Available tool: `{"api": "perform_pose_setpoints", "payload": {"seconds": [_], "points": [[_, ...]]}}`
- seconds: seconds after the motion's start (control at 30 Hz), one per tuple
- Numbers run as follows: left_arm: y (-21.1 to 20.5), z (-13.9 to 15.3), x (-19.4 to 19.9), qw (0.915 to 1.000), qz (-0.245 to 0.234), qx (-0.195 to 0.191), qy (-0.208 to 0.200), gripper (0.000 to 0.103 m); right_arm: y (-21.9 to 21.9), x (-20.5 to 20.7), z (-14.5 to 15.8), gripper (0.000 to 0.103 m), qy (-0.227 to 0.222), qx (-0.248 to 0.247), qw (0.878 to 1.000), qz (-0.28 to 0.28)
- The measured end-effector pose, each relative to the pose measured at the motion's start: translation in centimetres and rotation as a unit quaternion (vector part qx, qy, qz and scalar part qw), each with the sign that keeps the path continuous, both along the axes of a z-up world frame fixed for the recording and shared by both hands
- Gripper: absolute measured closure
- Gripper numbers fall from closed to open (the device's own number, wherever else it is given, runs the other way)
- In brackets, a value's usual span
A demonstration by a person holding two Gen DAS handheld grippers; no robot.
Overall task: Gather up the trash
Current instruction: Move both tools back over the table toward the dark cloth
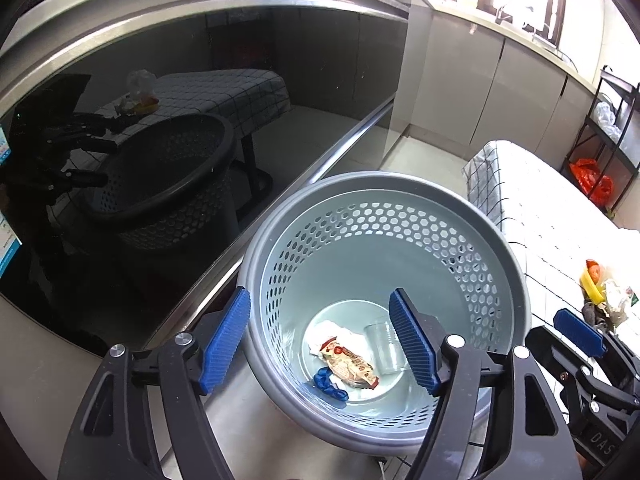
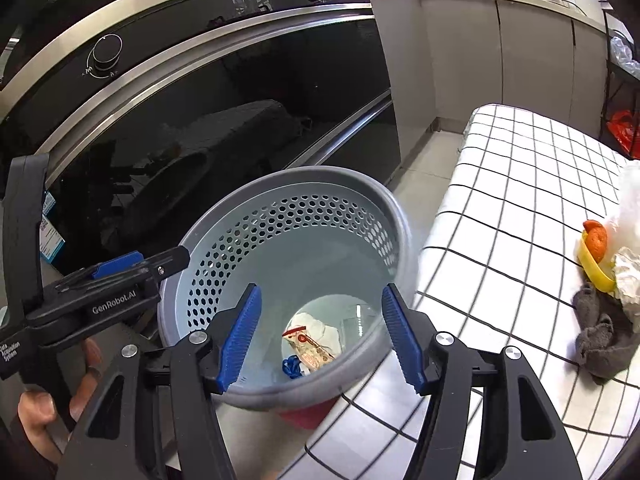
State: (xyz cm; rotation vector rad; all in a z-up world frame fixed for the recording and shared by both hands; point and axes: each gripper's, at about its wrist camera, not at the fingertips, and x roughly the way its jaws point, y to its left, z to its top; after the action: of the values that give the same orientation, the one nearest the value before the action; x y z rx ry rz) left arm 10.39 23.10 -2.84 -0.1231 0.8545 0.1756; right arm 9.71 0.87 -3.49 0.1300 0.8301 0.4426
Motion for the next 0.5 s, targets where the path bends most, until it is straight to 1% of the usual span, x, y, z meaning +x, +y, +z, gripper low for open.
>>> {"api": "perform_pose_setpoints", "payload": {"seconds": [0.27, 0.5], "points": [[-1.9, 0.6, -1.5, 0.9996, -0.023, 0.008, -0.011, 0.031, -3.7, -2.9, 0.1, 0.043, -0.001, -0.004, 1.000, -0.031], [-5.1, 1.4, -2.8, 0.9980, -0.057, 0.011, -0.025, 0.030, -8.5, -6.4, 0.9, 0.043, -0.016, -0.016, 0.997, -0.067]]}}
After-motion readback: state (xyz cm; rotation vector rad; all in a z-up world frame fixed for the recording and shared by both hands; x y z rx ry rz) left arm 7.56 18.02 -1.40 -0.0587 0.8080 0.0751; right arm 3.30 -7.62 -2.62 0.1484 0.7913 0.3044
